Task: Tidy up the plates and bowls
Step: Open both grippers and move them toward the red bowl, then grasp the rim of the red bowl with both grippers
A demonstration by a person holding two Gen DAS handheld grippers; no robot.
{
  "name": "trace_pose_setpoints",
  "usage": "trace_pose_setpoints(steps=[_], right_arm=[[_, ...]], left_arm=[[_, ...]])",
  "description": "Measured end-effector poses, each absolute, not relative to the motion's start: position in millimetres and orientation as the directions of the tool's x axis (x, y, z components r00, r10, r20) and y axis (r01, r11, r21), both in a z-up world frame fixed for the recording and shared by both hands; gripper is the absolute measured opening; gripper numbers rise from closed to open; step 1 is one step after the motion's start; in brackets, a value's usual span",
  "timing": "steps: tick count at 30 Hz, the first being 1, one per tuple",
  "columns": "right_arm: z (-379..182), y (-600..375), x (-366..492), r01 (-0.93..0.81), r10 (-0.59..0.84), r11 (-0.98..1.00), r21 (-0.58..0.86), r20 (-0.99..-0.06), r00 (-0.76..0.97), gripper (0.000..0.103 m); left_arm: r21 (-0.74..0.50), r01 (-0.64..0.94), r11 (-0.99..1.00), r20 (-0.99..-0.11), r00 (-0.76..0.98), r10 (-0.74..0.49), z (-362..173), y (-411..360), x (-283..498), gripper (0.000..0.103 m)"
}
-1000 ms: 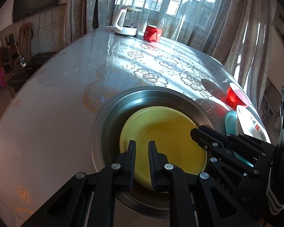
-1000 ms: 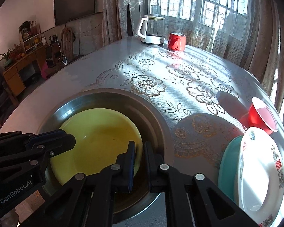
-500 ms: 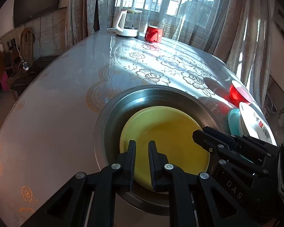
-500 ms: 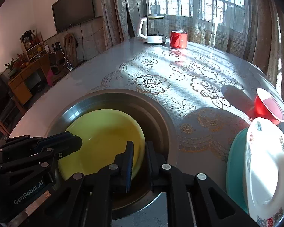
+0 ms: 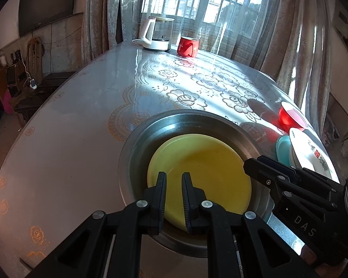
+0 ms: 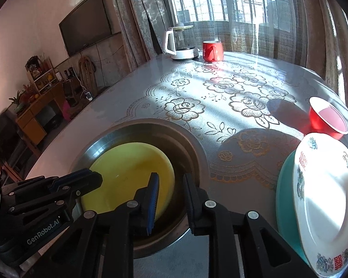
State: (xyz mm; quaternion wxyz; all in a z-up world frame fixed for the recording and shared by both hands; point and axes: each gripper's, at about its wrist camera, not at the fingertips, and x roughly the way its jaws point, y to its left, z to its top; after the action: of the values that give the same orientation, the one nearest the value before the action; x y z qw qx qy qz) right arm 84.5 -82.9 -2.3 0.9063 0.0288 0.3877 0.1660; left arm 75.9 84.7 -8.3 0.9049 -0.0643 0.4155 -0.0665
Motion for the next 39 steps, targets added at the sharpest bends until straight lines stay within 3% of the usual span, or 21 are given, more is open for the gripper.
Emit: trace_pose_setpoints(steps=[15, 39], right_arm=[[12, -118, 76, -0.226, 0.352, 0.935, 0.272, -0.647, 0.676, 0.032], [13, -275, 67, 0.117, 0.198, 0.895, 0.431, -0.618, 0.761, 0.036]], left_arm=[[-0.151, 0.139, 0.979, -0.721, 0.662, -0.205, 9, 61, 71, 0.017], [-0.108, 0.31, 0.944, -0.731, 0.619, -0.287, 22, -39, 104, 0.03]])
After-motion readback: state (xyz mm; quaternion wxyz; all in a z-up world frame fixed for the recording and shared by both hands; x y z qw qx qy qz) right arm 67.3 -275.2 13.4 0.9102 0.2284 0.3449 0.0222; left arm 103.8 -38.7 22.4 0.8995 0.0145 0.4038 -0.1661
